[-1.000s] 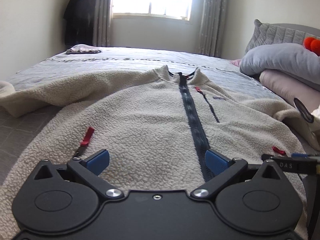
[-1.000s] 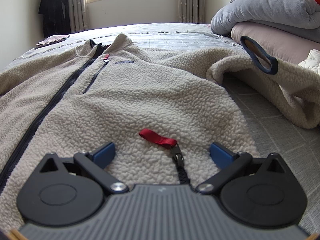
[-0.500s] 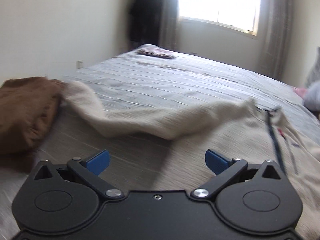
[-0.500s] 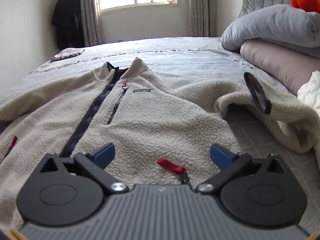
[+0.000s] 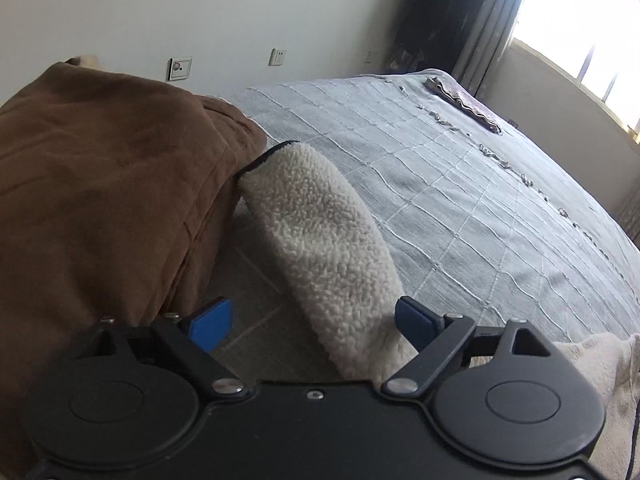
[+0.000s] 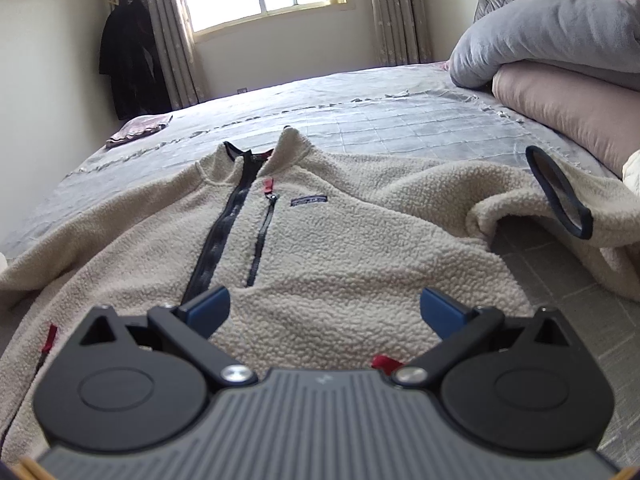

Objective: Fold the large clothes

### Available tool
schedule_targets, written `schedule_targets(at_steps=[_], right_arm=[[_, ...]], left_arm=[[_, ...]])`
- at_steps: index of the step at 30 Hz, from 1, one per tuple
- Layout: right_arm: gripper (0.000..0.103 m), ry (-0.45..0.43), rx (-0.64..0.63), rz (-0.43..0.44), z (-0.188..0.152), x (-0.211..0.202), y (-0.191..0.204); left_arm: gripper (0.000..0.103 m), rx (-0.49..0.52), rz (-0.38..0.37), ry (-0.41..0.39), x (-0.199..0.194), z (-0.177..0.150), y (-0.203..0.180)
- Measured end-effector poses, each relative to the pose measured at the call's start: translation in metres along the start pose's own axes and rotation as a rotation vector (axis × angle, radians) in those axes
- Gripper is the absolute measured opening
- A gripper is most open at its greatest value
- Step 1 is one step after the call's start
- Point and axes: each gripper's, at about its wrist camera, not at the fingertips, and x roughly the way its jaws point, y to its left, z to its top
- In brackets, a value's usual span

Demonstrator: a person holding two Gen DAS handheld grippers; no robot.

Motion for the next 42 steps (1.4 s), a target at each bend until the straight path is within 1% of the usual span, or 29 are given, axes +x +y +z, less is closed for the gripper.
schedule_targets(at_steps=[1,2,3,4,5,6,8,10,13,14,15,16,17,18,19,20,21,22,23,24,25,26,28,30,33,35,40,41,42], right_arm=[[0.103,0.007,-0.003,-0.003,0.000,0.004,0.002],[0.103,0.014,-0.006,-0.007,0.000,0.008,0.004],[0.103,0.019,-0.006,-0.011,0.000,0.011,0.005],[0.103,0.025,-0.008,-0.015,-0.001,0.015,0.006],[0.103,0.031,-0.010,-0.019,-0.001,0.018,0.008],[0.103,0.034,-0.012,-0.023,-0.001,0.020,0.008],[0.103,0.035,-0.013,-0.033,-0.001,0.023,0.008],[0.103,0.031,-0.010,-0.041,-0.002,0.024,0.008],[0.103,0.015,-0.012,-0.038,-0.002,0.022,0.009],[0.103,0.010,-0.015,-0.038,-0.003,0.021,0.010],[0.103,0.007,-0.019,-0.038,-0.004,0.021,0.011],[0.103,0.004,-0.022,-0.038,-0.004,0.021,0.011],[0.103,0.003,-0.025,-0.038,-0.004,0.021,0.012],[0.103,0.004,-0.026,-0.038,-0.004,0.022,0.013],[0.103,0.006,-0.026,-0.039,-0.004,0.023,0.013],[0.103,0.009,-0.026,-0.038,-0.004,0.024,0.014],[0.103,0.011,-0.027,-0.037,-0.004,0.024,0.015],[0.103,0.012,-0.029,-0.036,-0.004,0.025,0.016],[0.103,0.014,-0.033,-0.035,-0.004,0.025,0.016],[0.103,0.016,-0.038,-0.035,-0.004,0.025,0.017],[0.103,0.018,-0.044,-0.035,-0.004,0.026,0.018],[0.103,0.018,-0.047,-0.036,-0.004,0.026,0.019],[0.103,0.021,-0.050,-0.036,-0.004,0.026,0.019],[0.103,0.023,-0.047,-0.038,-0.003,0.026,0.018],[0.103,0.018,-0.039,-0.056,0.000,0.024,0.016],[0.103,0.013,-0.022,-0.076,0.004,0.021,0.011],[0.103,-0.008,0.019,-0.116,0.013,0.009,-0.008],[0.103,-0.020,0.024,-0.131,0.015,0.005,-0.014],[0.103,-0.031,0.025,-0.146,0.017,0.001,-0.020]], left_arm=[[0.064,-0.026,-0.029,0.006,0.008,0.005,0.000],[0.048,-0.067,-0.062,0.032,0.017,0.009,0.001],[0.043,-0.105,-0.078,0.059,0.024,0.013,0.002],[0.026,-0.120,-0.097,0.066,0.029,0.016,-0.001],[0.023,-0.108,-0.104,0.041,0.027,0.020,-0.008],[0.022,-0.075,-0.103,-0.006,0.020,0.025,-0.017],[0.020,-0.004,-0.133,-0.138,-0.004,0.037,-0.034],[0.020,0.026,-0.186,-0.296,-0.034,0.052,-0.040],[0.020,0.028,-0.302,-0.558,-0.071,0.070,-0.029],[0.020,0.040,-0.316,-0.640,-0.079,0.073,-0.024],[0.021,0.064,-0.290,-0.684,-0.081,0.076,-0.022],[0.021,0.102,-0.241,-0.692,-0.077,0.079,-0.022],[0.025,0.138,-0.177,-0.678,-0.069,0.080,-0.022],[0.025,0.171,-0.110,-0.660,-0.057,0.080,-0.022],[0.032,0.191,-0.059,-0.625,-0.046,0.078,-0.021],[0.042,0.198,0.008,-0.569,-0.031,0.078,-0.020],[0.049,0.192,0.073,-0.526,-0.020,0.077,-0.019],[0.060,0.182,0.122,-0.502,-0.013,0.074,-0.017],[0.066,0.171,0.143,-0.496,-0.010,0.070,-0.011],[0.069,0.158,0.144,-0.501,-0.010,0.066,-0.007],[0.074,0.147,0.145,-0.493,-0.010,0.063,-0.004],[0.075,0.144,0.141,-0.480,-0.012,0.061,-0.002],[0.076,0.149,0.109,-0.444,-0.017,0.057,-0.004],[0.076,0.168,0.073,-0.413,-0.019,0.054,-0.016],[0.076,0.218,-0.023,-0.359,-0.041,0.036,-0.035],[0.076,0.263,-0.101,-0.327,-0.058,0.019,-0.053],[0.076,0.347,-0.290,-0.219,-0.103,-0.032,-0.099],[0.078,0.361,-0.316,-0.199,-0.111,-0.043,-0.108],[0.082,0.378,-0.342,-0.175,-0.118,-0.055,-0.118]])
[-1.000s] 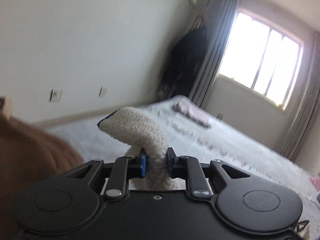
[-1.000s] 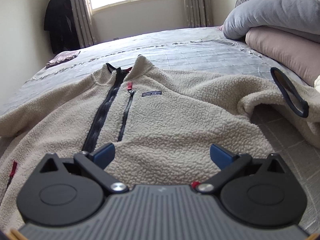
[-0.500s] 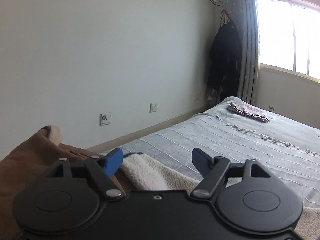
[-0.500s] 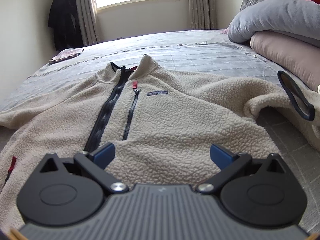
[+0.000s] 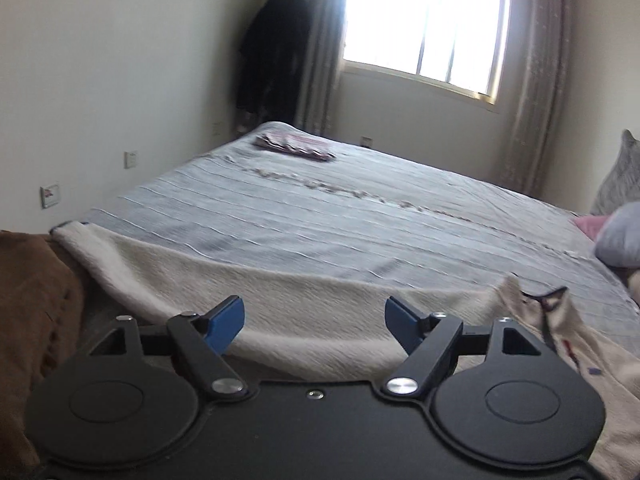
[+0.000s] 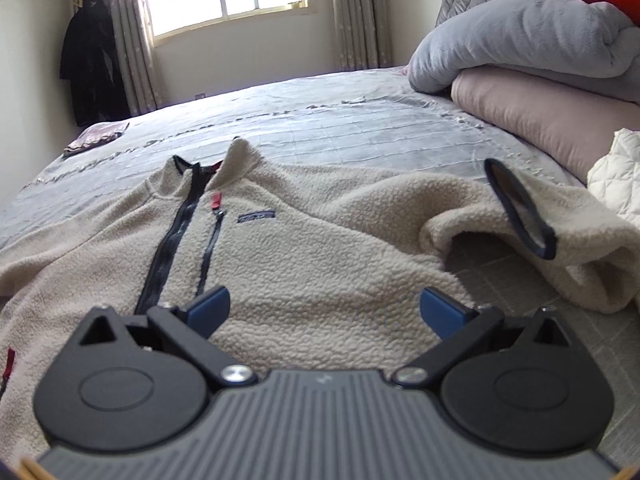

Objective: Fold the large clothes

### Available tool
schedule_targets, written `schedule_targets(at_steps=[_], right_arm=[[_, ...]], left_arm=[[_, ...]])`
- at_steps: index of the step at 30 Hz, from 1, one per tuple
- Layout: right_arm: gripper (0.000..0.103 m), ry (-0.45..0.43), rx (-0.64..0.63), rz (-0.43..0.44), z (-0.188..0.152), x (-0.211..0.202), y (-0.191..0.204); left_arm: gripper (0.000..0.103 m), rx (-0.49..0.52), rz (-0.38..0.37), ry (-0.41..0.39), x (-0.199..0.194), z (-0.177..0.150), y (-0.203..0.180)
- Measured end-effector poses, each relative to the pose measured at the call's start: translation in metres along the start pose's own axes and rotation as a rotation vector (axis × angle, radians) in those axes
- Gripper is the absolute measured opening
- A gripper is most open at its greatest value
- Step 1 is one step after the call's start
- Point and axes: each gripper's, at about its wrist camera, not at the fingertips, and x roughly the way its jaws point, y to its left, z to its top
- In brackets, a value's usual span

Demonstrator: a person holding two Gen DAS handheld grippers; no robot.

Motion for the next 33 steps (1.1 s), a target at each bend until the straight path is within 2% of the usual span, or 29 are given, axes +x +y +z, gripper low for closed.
schedule_targets(at_steps=[1,2,5,7,10,12,13,14,15,16,17,21,23,24,26,28,29,32,33], right_arm=[[0.103,-0.012,-0.001,-0.021,0.002,-0.003,-0.006],[0.103,-0.027,-0.005,-0.047,0.005,-0.007,-0.014],[0.103,-0.092,-0.045,-0.157,0.017,-0.018,-0.038],[0.103,-0.106,-0.077,-0.202,0.025,-0.018,-0.056],[0.100,-0.081,-0.132,-0.222,0.035,-0.007,-0.080],[0.090,-0.032,-0.190,-0.239,0.037,0.010,-0.093],[0.079,0.003,-0.226,-0.245,0.036,0.019,-0.099],[0.063,0.026,-0.249,-0.252,0.034,0.025,-0.106],[0.056,0.041,-0.260,-0.242,0.033,0.028,-0.114],[0.036,0.045,-0.252,-0.213,0.032,0.027,-0.122],[0.028,0.042,-0.226,-0.174,0.033,0.024,-0.133],[0.017,-0.061,-0.188,-0.099,0.048,-0.009,-0.162],[0.014,-0.134,-0.162,-0.086,0.066,-0.029,-0.179],[0.013,-0.175,-0.154,-0.098,0.076,-0.037,-0.188],[0.009,-0.245,-0.134,-0.148,0.098,-0.049,-0.211],[0.000,-0.284,-0.090,-0.169,0.118,-0.055,-0.238],[0.000,-0.307,-0.072,-0.183,0.127,-0.057,-0.252],[0.000,-0.350,-0.030,-0.213,0.145,-0.060,-0.288],[0.000,-0.349,-0.009,-0.204,0.149,-0.061,-0.301]], left_arm=[[0.093,0.005,-0.038,0.017,-0.006,-0.006,-0.015],[0.097,0.003,-0.078,0.024,-0.013,-0.011,-0.029],[0.097,0.020,-0.208,0.052,-0.031,-0.026,-0.069],[0.097,0.077,-0.252,0.070,-0.036,-0.032,-0.099],[0.097,0.194,-0.302,0.106,-0.035,-0.039,-0.148],[0.097,0.236,-0.330,0.137,-0.029,-0.044,-0.180],[0.097,0.253,-0.357,0.166,-0.024,-0.048,-0.197],[0.097,0.269,-0.382,0.188,-0.020,-0.051,-0.213],[0.097,0.289,-0.401,0.202,-0.016,-0.056,-0.230],[0.097,0.321,-0.418,0.211,-0.012,-0.062,-0.250],[0.096,0.351,-0.430,0.216,-0.008,-0.067,-0.269],[0.095,0.426,-0.505,0.232,0.014,-0.087,-0.344],[0.082,0.460,-0.544,0.218,0.029,-0.097,-0.382],[0.079,0.475,-0.565,0.213,0.038,-0.102,-0.402],[0.064,0.485,-0.601,0.201,0.055,-0.111,-0.434],[0.053,0.486,-0.633,0.206,0.073,-0.122,-0.462],[0.048,0.480,-0.653,0.218,0.081,-0.127,-0.472],[0.038,0.444,-0.716,0.280,0.102,-0.144,-0.502],[0.038,0.440,-0.721,0.292,0.105,-0.150,-0.509]])
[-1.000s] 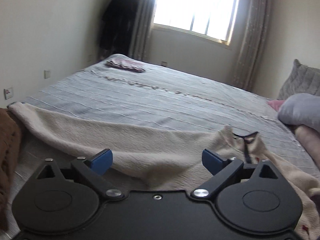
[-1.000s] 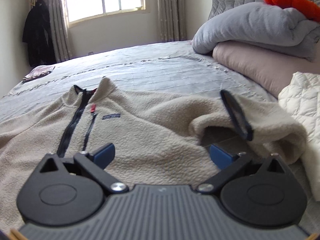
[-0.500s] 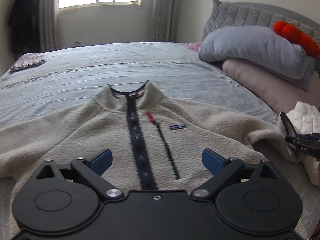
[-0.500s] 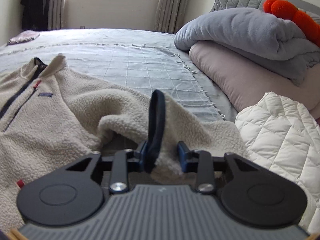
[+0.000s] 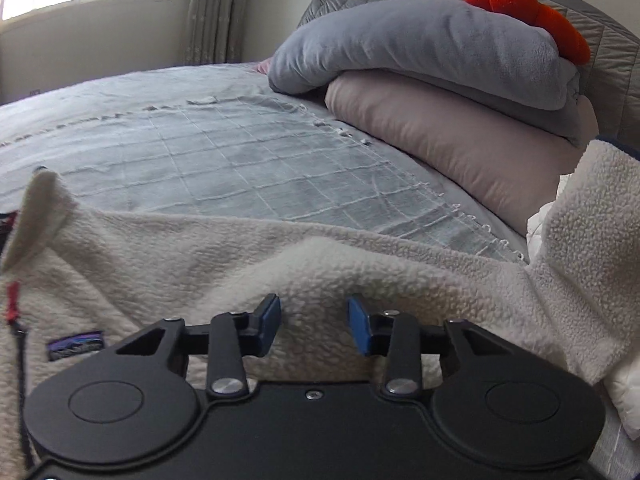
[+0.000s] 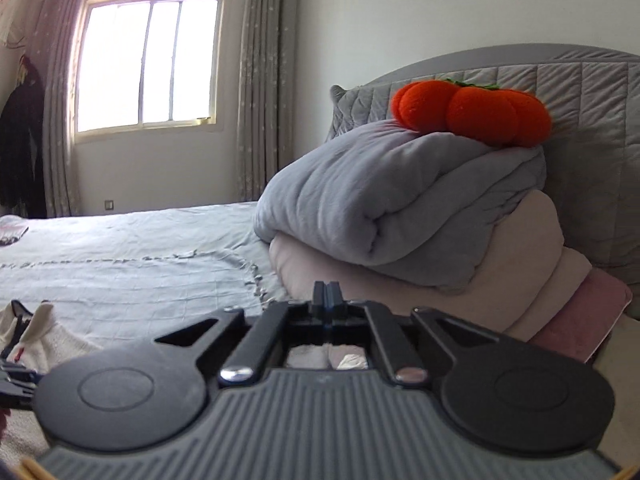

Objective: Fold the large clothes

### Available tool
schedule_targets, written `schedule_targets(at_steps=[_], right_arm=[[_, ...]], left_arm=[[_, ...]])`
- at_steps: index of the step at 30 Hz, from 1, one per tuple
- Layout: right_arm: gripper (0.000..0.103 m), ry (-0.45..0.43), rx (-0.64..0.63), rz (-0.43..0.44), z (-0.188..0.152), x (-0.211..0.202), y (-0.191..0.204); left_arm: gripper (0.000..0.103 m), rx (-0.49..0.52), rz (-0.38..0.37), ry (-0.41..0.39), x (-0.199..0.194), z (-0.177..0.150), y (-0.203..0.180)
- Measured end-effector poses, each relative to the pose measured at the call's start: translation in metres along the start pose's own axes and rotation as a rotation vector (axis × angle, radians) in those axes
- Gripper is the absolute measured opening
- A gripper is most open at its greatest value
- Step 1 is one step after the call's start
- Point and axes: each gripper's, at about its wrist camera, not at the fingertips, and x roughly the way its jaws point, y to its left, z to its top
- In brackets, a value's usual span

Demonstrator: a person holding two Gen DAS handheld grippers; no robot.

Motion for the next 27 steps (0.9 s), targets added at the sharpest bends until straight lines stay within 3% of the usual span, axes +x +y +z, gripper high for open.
schedule_targets(at_steps=[2,4,6,7,8,11,16,20,24,25,26,27], right_arm=[[0.001,0.062,0.074,0.017,0.001,0.008,-0.022],[0.006,0.136,0.153,0.102,-0.010,0.010,-0.040],[0.042,0.169,0.193,0.184,-0.028,0.007,-0.044],[0.078,0.174,0.198,0.227,-0.038,0.005,-0.041],[0.087,0.178,0.193,0.276,-0.048,0.003,-0.035],[0.087,0.236,0.073,0.370,-0.074,0.003,0.003],[0.084,0.305,-0.196,0.416,-0.108,0.013,0.077],[0.072,0.310,-0.347,0.387,-0.124,0.009,0.109],[0.065,0.305,-0.496,0.281,-0.136,0.016,0.125],[0.049,0.305,-0.540,0.249,-0.139,0.019,0.131],[0.020,0.300,-0.569,0.235,-0.139,0.022,0.135],[0.014,0.277,-0.586,0.217,-0.137,0.026,0.138]], left_arm=[[0.036,0.000,0.009,0.002,0.011,-0.003,-0.010],[0.036,0.002,0.024,-0.012,0.012,-0.008,-0.016],[0.036,-0.005,0.025,-0.025,0.011,-0.010,-0.016],[0.036,-0.007,0.023,-0.027,0.010,-0.011,-0.016],[0.036,-0.007,0.022,-0.026,0.009,-0.011,-0.015],[0.037,0.005,0.025,-0.017,0.003,-0.011,-0.015],[0.039,0.037,0.038,-0.021,-0.009,-0.010,-0.016],[0.039,0.046,0.044,-0.031,-0.014,-0.006,-0.012],[0.039,0.043,0.052,-0.039,-0.011,-0.002,-0.006],[0.039,0.034,0.055,-0.039,-0.009,-0.001,-0.004],[0.039,0.025,0.055,-0.038,-0.007,0.001,-0.003],[0.039,0.019,0.052,-0.039,-0.005,0.002,-0.002]])
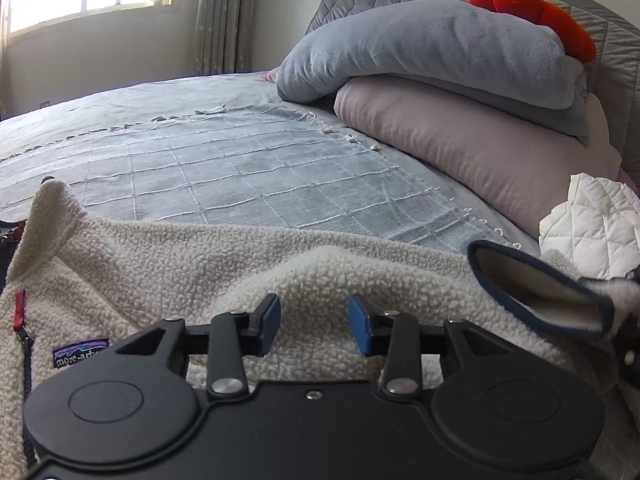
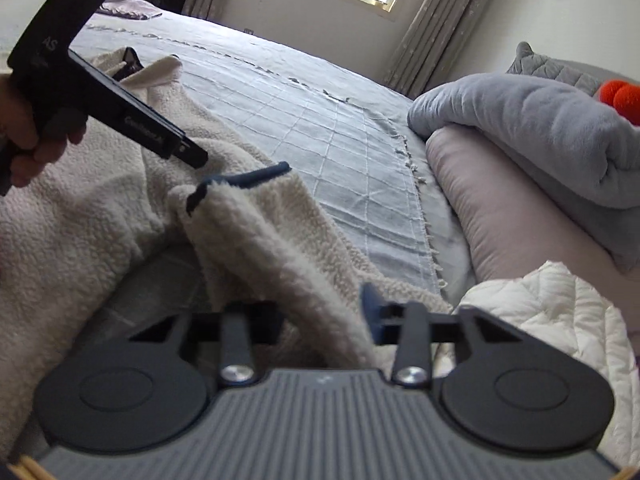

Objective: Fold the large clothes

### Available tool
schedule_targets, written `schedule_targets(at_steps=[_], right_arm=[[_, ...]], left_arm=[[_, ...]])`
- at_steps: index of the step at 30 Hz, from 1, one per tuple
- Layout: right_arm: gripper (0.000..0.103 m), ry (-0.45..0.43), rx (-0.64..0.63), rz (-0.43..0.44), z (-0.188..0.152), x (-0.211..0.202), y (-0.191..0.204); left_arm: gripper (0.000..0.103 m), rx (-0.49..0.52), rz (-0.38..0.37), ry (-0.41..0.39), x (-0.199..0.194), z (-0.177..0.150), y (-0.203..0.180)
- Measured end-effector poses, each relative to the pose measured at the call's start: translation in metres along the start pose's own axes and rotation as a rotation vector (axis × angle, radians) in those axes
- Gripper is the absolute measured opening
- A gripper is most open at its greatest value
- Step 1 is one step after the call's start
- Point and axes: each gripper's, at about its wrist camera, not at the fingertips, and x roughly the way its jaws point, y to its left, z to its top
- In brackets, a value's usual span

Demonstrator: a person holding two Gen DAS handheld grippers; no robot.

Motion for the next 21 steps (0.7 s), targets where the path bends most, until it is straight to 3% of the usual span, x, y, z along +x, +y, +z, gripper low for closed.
schedule_targets(at_steps=[2,6,11,16,21], right_arm=[[0.012,-0.067,0.034,-0.068,0.011,-0.002,-0.013],[0.010,-0.258,0.242,-0.180,0.035,-0.032,-0.078],[0.009,-0.419,0.522,-0.296,0.033,-0.070,-0.169],[0.009,-0.380,0.709,-0.190,0.006,-0.056,-0.216],[0.009,-0.391,0.734,-0.116,0.000,-0.045,-0.204]], left_arm=[[0.039,-0.001,-0.006,-0.011,0.004,0.004,0.001],[0.036,-0.021,-0.057,-0.021,0.011,0.009,-0.001],[0.036,-0.026,-0.144,-0.002,0.029,0.002,-0.024],[0.036,-0.056,-0.176,0.040,0.063,-0.009,-0.058],[0.037,0.078,-0.098,0.059,0.073,-0.001,-0.088]])
